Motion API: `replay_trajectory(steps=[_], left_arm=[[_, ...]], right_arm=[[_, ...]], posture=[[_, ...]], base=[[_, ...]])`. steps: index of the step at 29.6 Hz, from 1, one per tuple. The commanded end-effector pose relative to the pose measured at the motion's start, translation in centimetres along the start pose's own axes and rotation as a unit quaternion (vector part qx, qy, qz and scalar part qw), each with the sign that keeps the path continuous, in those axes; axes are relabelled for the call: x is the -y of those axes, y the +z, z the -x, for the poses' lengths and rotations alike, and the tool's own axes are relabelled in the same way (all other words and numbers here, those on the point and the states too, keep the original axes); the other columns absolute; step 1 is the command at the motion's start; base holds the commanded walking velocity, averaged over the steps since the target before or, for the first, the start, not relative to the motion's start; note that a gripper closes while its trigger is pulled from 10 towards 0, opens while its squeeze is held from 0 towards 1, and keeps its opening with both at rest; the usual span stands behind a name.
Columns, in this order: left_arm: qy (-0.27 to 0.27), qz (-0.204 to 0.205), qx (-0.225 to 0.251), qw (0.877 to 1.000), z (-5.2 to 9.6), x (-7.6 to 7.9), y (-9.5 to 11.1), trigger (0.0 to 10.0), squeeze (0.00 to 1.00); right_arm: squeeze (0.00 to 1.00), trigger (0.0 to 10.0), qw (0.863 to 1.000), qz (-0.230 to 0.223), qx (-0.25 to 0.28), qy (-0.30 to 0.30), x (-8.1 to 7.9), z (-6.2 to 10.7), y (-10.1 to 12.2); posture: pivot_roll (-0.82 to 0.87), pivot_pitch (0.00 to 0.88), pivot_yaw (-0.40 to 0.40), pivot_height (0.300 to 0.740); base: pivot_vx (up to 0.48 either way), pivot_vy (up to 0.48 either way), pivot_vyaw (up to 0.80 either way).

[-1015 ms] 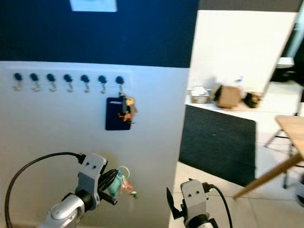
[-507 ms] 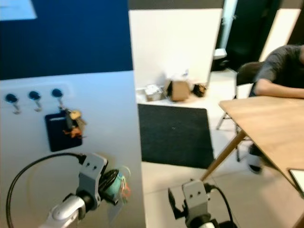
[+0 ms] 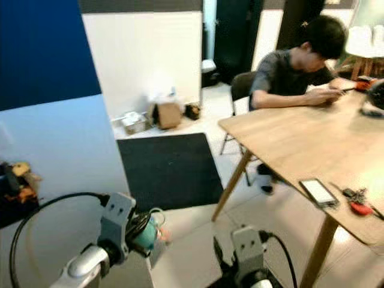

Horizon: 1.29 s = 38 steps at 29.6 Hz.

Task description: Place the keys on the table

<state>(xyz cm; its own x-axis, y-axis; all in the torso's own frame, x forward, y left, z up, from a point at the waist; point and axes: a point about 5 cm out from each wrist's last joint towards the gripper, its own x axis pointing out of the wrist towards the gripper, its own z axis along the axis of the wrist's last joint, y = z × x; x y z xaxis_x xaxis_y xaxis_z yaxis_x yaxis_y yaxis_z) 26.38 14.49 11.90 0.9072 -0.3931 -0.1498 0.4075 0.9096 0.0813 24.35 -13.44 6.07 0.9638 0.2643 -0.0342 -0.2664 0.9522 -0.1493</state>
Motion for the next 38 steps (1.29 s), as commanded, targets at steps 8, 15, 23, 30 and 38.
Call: replay_trajectory(steps=[8,15,23,30,38], left_arm=[[-0.001,-0.003,-0.003,1.000,0.02,-0.02,-0.27,10.0,0.00],[0.000,-0.003,-0.001,1.000,-0.01,-0.09,-0.28,10.0,0.00],[-0.001,-0.003,-0.001,1.000,-0.03,-0.09,-0.28,10.0,0.00],[-0.001,-0.003,0.000,1.000,-0.01,-0.10,-0.27,10.0,0.00],[0.000,-0.003,0.000,1.000,0.00,-0.07,-0.25,10.0,0.00]], right_arm=[[0.00,10.0,1.000,-0.001,-0.007,0.005,-0.21,0.16,-0.46],[0.00,10.0,1.000,0.000,-0.007,0.006,-0.20,0.11,-0.49],[0.00,10.0,1.000,-0.001,-0.007,0.007,-0.33,0.14,-0.54],[0.00,10.0,1.000,-0.001,-0.007,0.008,-0.40,0.12,-0.52],[0.00,10.0,1.000,-0.002,-0.007,0.009,-0.46,0.13,-0.50]], posture=[[0.05,0.095,0.026,0.740],[0.05,0.092,0.026,0.740],[0.05,0.094,0.026,0.740],[0.05,0.094,0.027,0.740],[0.05,0.097,0.027,0.740]], base=[[0.000,0.000,-0.79],[0.000,0.000,-0.79],[0.000,0.000,-0.79],[0.000,0.000,-0.79],[0.000,0.000,-0.79]])
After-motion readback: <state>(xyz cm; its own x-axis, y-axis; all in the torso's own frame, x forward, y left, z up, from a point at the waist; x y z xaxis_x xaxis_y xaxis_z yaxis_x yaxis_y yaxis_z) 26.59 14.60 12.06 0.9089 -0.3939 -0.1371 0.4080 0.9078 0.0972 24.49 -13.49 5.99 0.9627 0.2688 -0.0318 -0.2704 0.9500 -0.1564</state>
